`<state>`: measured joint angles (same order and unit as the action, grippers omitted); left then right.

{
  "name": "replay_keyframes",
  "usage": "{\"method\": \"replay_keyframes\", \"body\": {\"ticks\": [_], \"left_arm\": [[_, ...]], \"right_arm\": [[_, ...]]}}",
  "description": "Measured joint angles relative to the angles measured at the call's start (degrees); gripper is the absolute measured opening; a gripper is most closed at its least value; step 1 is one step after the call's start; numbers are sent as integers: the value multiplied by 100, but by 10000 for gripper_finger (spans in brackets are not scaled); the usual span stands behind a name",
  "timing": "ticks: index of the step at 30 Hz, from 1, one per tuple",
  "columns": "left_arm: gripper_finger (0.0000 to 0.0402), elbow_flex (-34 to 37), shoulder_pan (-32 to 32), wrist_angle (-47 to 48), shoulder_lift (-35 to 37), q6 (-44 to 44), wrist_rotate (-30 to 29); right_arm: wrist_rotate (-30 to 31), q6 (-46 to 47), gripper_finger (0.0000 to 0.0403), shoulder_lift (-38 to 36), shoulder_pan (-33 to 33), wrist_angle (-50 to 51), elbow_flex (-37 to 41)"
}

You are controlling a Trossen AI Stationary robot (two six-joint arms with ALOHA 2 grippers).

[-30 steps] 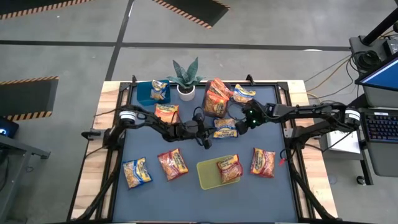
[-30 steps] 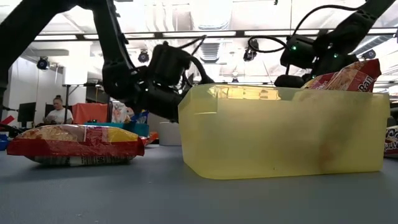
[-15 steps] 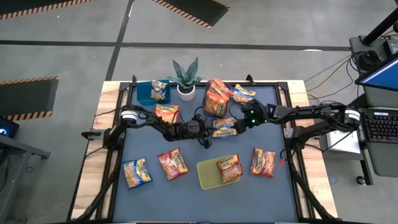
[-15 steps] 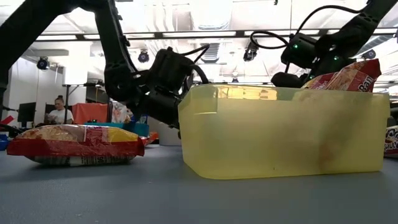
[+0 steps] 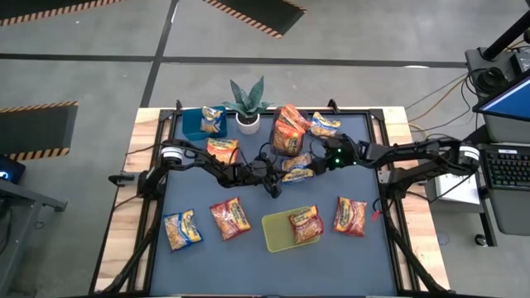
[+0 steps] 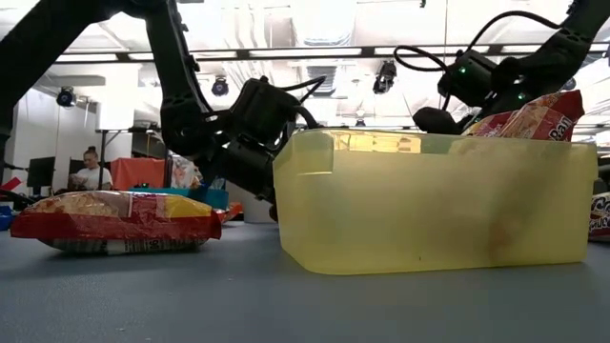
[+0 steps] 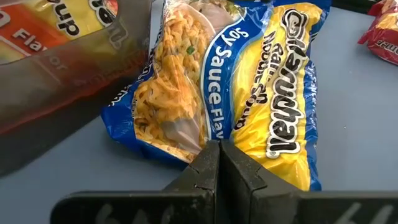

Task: Sort Maruchan noodles
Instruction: Put the blue bag into the blue bin

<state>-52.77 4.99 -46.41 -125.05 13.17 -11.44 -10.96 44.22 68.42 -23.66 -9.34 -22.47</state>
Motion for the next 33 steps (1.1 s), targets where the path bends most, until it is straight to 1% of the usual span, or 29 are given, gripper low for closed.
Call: {"method": "replay_keyframes", "body": {"ticks": [5,9,15,18,21,24,29,33], "left_arm": [[0,2,0,-18,-3,0,-1],[0,4,0,-42,-7,0,0],[0,7,0,-65,-9,-13,0],[0,9,0,-72,-9,-15,0],[0,9,0,-70,-9,-17,-1],[0,9,0,-73,-11,-20,-2],[0,15,0,-104,-15,-20,0],[0,16,-25,-60,48,-20,8]], "right_arm": [[0,282,297,138,0,-669,200],[-12,434,297,603,11,-1292,317],[-657,623,297,1593,15,-2804,211],[-813,635,297,1924,9,-2995,36],[-837,621,293,2089,9,-3021,-82],[-850,624,267,2091,9,-3009,-109],[-874,660,191,1948,9,-2836,-112],[-921,670,147,1809,11,-2668,-103]]}}
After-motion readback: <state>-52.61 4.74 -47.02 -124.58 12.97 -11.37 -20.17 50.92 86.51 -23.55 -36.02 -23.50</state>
